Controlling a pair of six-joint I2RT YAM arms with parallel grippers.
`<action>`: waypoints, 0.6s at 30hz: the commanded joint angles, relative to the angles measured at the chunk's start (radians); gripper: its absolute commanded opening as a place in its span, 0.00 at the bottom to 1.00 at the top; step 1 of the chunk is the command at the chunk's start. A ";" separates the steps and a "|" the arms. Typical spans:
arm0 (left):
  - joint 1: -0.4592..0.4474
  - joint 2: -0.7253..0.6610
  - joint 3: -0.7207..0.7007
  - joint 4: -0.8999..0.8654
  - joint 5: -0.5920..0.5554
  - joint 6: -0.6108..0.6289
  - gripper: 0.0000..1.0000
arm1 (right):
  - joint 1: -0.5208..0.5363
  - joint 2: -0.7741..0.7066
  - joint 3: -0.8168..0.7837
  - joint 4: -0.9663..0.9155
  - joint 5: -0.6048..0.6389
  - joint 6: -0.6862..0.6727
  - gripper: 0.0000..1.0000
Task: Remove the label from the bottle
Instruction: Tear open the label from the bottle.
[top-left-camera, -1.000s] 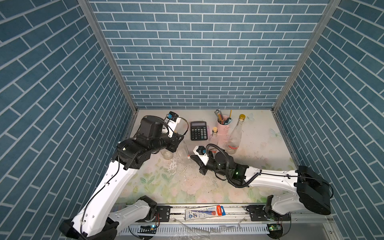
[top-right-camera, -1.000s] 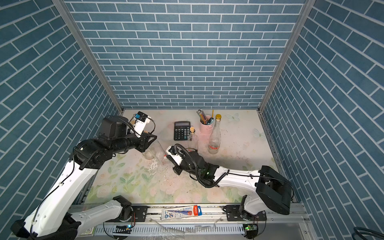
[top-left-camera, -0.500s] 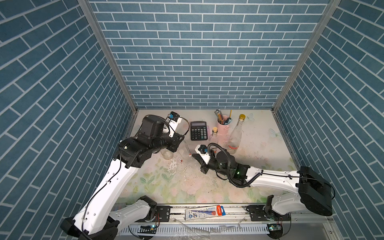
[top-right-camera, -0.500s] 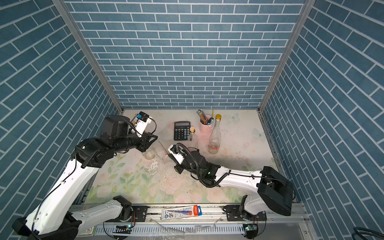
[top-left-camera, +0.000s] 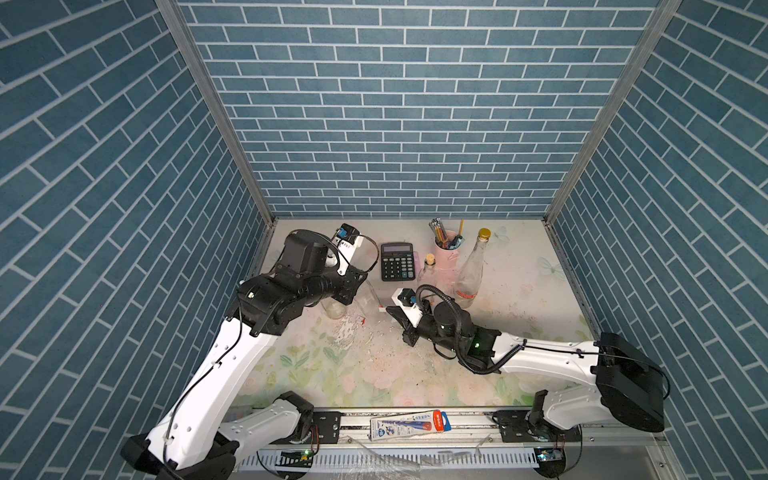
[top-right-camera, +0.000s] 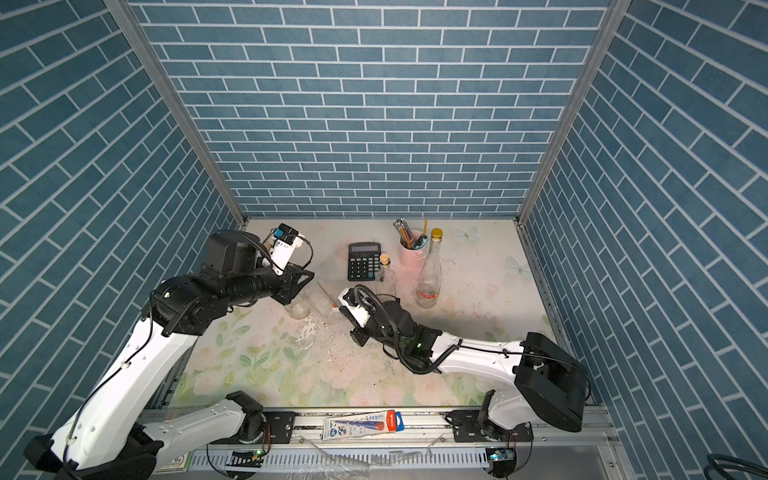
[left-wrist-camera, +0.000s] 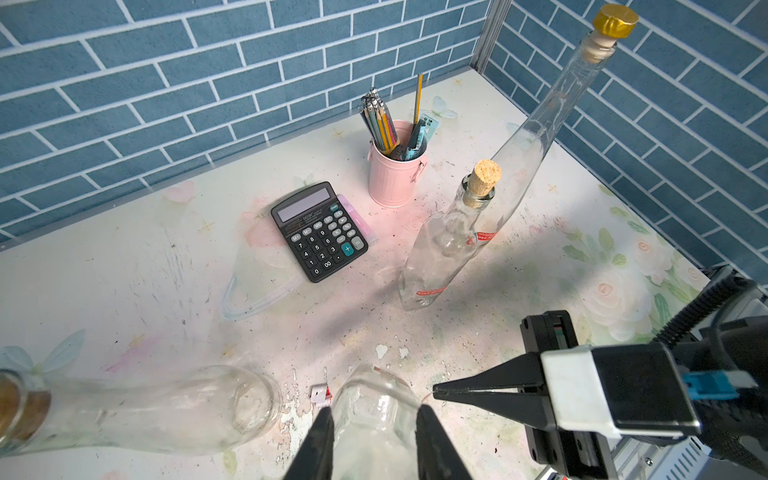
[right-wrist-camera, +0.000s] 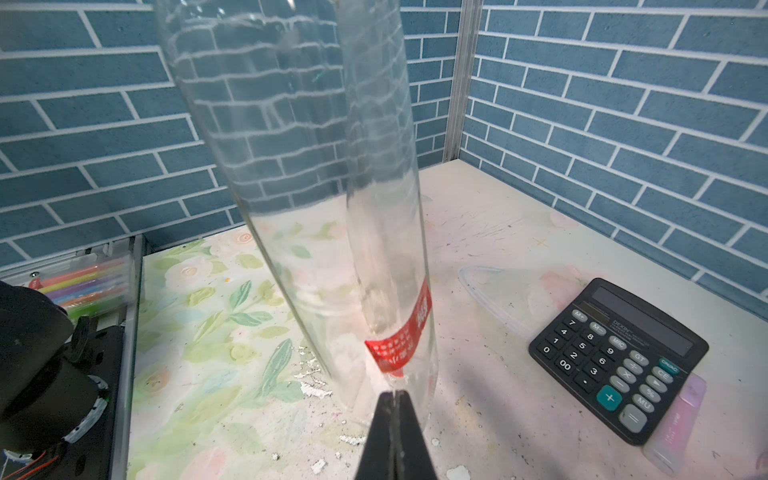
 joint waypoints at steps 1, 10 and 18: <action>-0.004 -0.005 0.042 -0.001 -0.008 0.030 0.00 | -0.008 -0.027 -0.016 0.011 0.025 -0.021 0.00; -0.004 0.008 0.056 -0.036 0.007 0.051 0.00 | -0.012 -0.029 -0.018 0.007 0.030 -0.025 0.00; -0.004 0.012 0.065 -0.068 -0.009 0.077 0.00 | -0.021 -0.029 -0.008 -0.006 0.027 -0.034 0.00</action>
